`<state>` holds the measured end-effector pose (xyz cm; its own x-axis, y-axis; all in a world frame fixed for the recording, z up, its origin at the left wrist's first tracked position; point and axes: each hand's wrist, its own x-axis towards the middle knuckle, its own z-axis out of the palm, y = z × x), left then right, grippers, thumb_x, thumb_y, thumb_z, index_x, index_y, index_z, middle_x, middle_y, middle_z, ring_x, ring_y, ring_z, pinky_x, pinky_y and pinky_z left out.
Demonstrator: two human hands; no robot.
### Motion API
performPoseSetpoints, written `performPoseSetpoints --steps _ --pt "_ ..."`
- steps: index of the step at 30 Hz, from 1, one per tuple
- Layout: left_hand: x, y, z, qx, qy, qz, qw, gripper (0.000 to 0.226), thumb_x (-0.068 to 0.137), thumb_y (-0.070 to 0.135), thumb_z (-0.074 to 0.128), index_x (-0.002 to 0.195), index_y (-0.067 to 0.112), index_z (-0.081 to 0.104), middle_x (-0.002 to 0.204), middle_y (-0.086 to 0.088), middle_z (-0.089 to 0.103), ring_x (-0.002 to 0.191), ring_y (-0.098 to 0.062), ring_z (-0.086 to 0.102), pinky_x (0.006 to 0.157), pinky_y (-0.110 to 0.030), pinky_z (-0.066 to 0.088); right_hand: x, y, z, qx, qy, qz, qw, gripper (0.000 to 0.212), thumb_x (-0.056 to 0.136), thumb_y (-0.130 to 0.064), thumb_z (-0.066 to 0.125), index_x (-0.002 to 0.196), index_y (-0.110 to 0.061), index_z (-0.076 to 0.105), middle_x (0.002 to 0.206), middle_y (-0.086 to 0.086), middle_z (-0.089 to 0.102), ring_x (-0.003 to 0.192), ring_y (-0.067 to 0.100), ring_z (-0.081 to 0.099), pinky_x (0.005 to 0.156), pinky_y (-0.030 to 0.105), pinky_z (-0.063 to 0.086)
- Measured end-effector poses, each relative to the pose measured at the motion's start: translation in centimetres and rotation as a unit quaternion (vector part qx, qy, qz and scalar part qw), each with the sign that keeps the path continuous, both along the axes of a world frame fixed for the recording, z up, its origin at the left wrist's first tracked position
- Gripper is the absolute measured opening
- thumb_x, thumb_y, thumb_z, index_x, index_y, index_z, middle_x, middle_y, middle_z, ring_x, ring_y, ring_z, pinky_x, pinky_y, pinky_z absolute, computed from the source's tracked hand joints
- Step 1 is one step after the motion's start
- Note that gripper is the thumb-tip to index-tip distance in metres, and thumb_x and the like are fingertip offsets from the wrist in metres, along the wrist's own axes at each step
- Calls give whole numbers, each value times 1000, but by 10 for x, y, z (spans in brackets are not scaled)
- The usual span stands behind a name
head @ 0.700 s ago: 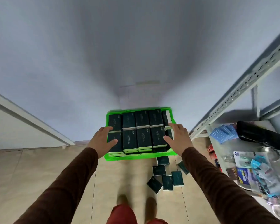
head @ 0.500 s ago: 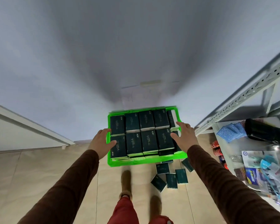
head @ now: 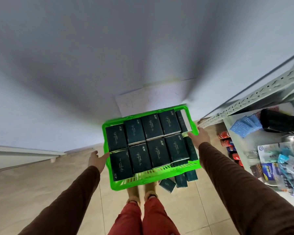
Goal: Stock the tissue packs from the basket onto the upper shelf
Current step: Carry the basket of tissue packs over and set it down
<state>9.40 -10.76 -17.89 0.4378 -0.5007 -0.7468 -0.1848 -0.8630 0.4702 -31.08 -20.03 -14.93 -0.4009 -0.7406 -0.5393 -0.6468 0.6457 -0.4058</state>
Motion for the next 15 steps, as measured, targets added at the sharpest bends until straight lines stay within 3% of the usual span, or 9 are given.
performPoseSetpoints --steps 3,6,10,12,15 --pt "0 3 -33 49 85 96 991 55 97 40 57 137 3 49 135 -16 56 122 -34 52 107 -43 41 -7 -12 -29 27 -43 -75 996 66 91 -41 60 141 -2 42 140 23 49 131 36 45 108 37 33" --pt "-10 2 -55 23 131 209 969 32 100 36 54 117 9 59 107 -10 63 99 -27 58 91 -37 46 -11 -24 -53 22 -101 -150 983 55 95 -32 59 134 5 49 133 23 55 124 34 51 101 33 37" --pt "-11 -5 -80 -6 168 289 942 22 98 30 55 107 11 61 109 -11 68 97 -29 64 95 -52 51 -14 -33 -62 12 -170 -223 960 47 93 -19 63 129 9 51 129 24 57 106 27 54 97 33 40" --pt "6 2 -116 -1 147 275 950 27 92 37 58 104 14 63 112 -9 67 99 -28 65 95 -56 51 -17 -23 -60 16 -180 -240 954 45 94 -18 62 129 8 51 128 23 57 105 27 53 96 33 41" --pt "35 14 -166 5 134 247 960 47 79 46 63 112 13 65 111 -5 70 101 -26 66 95 -50 52 -26 8 -55 9 -173 -265 949 45 95 -19 60 130 8 52 129 22 57 107 27 53 87 28 38"
